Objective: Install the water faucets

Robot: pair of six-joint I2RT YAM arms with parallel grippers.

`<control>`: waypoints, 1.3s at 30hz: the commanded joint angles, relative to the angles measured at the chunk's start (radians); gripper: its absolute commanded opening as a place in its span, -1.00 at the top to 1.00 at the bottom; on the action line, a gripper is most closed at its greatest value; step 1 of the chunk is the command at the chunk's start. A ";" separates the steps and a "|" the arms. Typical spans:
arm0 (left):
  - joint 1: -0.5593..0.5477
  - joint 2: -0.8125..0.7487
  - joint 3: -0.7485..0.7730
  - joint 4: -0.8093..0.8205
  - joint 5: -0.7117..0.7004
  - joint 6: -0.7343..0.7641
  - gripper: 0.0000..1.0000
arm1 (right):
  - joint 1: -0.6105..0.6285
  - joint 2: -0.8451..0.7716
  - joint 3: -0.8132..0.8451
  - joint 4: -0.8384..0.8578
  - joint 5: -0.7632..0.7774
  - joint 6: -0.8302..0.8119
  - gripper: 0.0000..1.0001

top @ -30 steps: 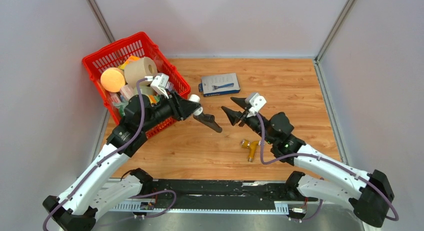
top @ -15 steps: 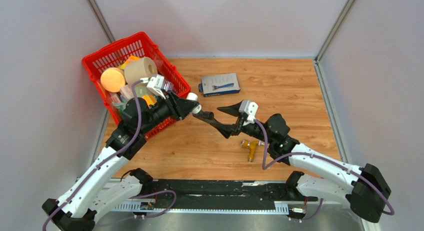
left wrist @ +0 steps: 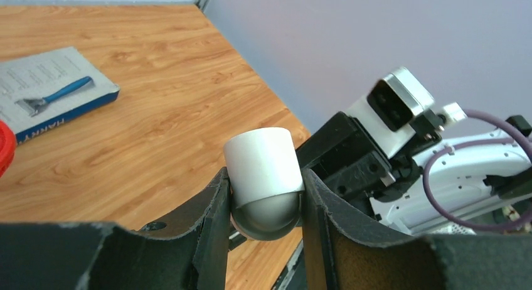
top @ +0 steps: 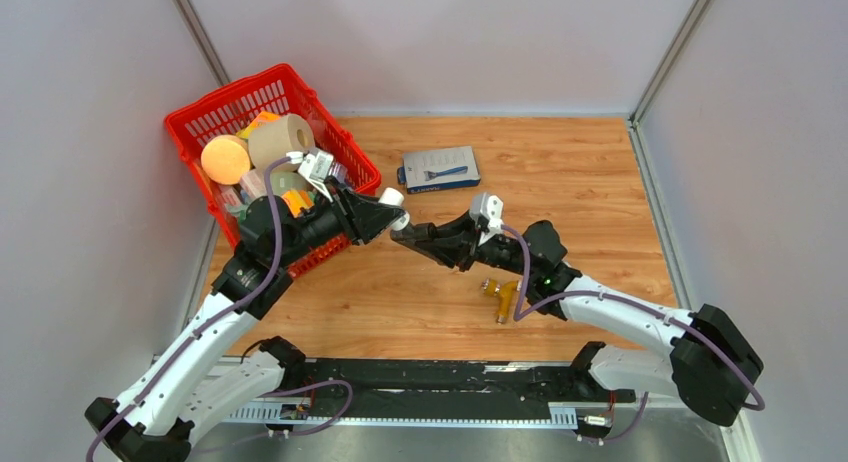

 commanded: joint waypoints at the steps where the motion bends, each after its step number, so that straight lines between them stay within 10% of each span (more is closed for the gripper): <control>1: 0.010 -0.005 0.067 0.079 0.226 0.156 0.99 | -0.062 0.007 0.061 0.128 -0.155 0.139 0.65; 14: 0.029 0.041 0.066 0.238 0.778 0.188 1.00 | -0.143 0.101 0.247 -0.180 -0.265 0.185 0.74; 29: 0.029 -0.013 0.138 -0.142 -0.066 0.215 1.00 | -0.079 -0.148 0.143 -0.372 0.267 -0.083 -0.24; 39: -0.002 0.006 0.132 -0.159 -0.287 0.050 1.00 | 0.376 -0.095 0.017 0.007 0.890 -0.362 -0.35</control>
